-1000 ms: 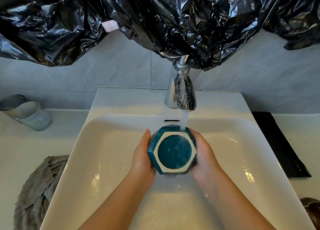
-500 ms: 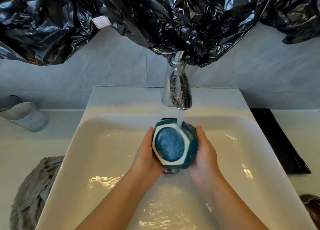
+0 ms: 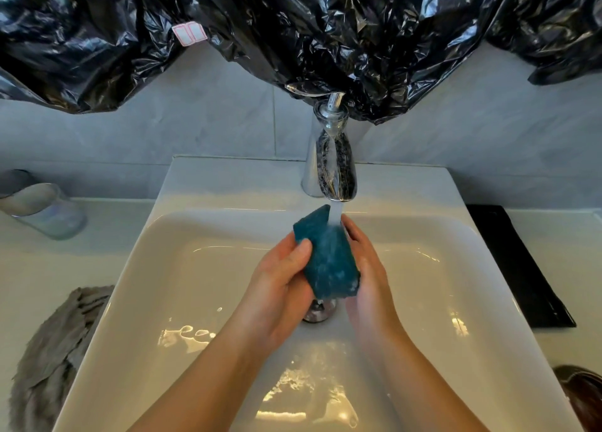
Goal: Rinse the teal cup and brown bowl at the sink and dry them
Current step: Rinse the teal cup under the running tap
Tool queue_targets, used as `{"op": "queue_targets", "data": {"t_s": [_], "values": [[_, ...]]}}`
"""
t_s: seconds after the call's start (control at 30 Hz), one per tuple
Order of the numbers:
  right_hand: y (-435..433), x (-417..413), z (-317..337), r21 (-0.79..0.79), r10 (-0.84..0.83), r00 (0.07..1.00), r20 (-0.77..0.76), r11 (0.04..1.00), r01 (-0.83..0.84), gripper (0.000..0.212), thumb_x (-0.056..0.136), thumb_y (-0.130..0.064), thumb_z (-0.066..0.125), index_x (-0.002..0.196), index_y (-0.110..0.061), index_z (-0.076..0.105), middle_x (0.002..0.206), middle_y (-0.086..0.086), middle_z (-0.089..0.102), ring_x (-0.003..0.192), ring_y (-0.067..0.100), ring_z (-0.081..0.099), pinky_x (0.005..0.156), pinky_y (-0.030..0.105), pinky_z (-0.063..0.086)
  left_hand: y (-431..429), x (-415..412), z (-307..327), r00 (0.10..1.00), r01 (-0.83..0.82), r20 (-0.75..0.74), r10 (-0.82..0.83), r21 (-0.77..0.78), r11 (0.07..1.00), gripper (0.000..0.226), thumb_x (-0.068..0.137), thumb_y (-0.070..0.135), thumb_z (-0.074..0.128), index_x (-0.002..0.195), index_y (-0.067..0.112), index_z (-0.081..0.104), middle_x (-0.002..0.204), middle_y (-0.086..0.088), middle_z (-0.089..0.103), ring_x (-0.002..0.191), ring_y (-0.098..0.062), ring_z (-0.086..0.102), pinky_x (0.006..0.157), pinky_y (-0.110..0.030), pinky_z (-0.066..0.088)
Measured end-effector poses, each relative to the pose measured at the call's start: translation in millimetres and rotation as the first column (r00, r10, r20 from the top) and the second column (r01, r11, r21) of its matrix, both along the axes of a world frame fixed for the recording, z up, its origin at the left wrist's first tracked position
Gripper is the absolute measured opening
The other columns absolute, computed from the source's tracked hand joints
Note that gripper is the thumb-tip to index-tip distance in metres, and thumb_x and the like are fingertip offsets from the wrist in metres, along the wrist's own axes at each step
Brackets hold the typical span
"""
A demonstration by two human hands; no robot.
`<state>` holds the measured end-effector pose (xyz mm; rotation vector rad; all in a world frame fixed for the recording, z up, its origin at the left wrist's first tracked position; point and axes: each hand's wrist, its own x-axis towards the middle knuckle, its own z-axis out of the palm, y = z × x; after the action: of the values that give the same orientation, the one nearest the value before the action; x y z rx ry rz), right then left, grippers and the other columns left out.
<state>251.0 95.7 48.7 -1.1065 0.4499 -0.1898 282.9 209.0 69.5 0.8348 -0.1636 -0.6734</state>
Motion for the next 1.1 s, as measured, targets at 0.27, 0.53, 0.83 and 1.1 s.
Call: {"op": "queue_targets", "data": {"t_s": [0.27,0.53,0.83,1.1], "values": [[6,-5,13,0.126,0.118,0.99,-0.083,0.986,-0.107,0.044,0.099,-0.043,0.039,0.086,-0.027,0.078,0.087,-0.002,0.078,0.082,0.008,0.073,0.064,0.02,0.056,-9,-4,4,0.997,-0.073,0.056,0.057,0.329,0.942,0.033,0.1,0.027,0.041,0.109,0.005,0.064,0.102,-0.014,0.072,0.096,-0.022,0.07,0.082,-0.035,0.058],[-5,-5,1,0.331,0.086,0.984,-0.156,0.943,-0.03,0.052,0.096,-0.053,0.04,0.103,-0.013,0.073,0.093,0.011,0.075,0.091,0.026,0.069,0.074,0.038,0.051,-1,-3,0,0.965,-0.028,0.245,-0.093,0.449,0.893,0.026,0.097,0.019,0.052,0.11,-0.002,0.057,0.105,-0.021,0.068,0.098,-0.031,0.067,0.085,-0.04,0.056],[-13,-1,-1,0.35,0.135,0.957,-0.258,0.936,-0.038,0.05,0.095,-0.053,0.045,0.117,-0.013,0.066,0.111,0.014,0.074,0.099,0.031,0.071,0.074,0.041,0.057,-1,8,-3,0.964,-0.093,-0.237,0.12,0.125,0.988,0.042,0.1,0.027,0.033,0.122,0.002,0.057,0.119,-0.023,0.064,0.109,-0.034,0.062,0.09,-0.045,0.054],[-10,-3,-2,0.492,0.142,0.935,-0.324,0.87,0.039,0.037,0.091,-0.033,0.057,0.111,-0.006,0.072,0.106,0.018,0.074,0.095,0.033,0.071,0.072,0.04,0.06,-10,5,-17,0.933,-0.183,-0.189,0.306,0.483,0.856,0.045,0.1,0.045,0.033,0.101,0.016,0.068,0.099,-0.006,0.074,0.091,-0.018,0.068,0.078,-0.034,0.055]]}}
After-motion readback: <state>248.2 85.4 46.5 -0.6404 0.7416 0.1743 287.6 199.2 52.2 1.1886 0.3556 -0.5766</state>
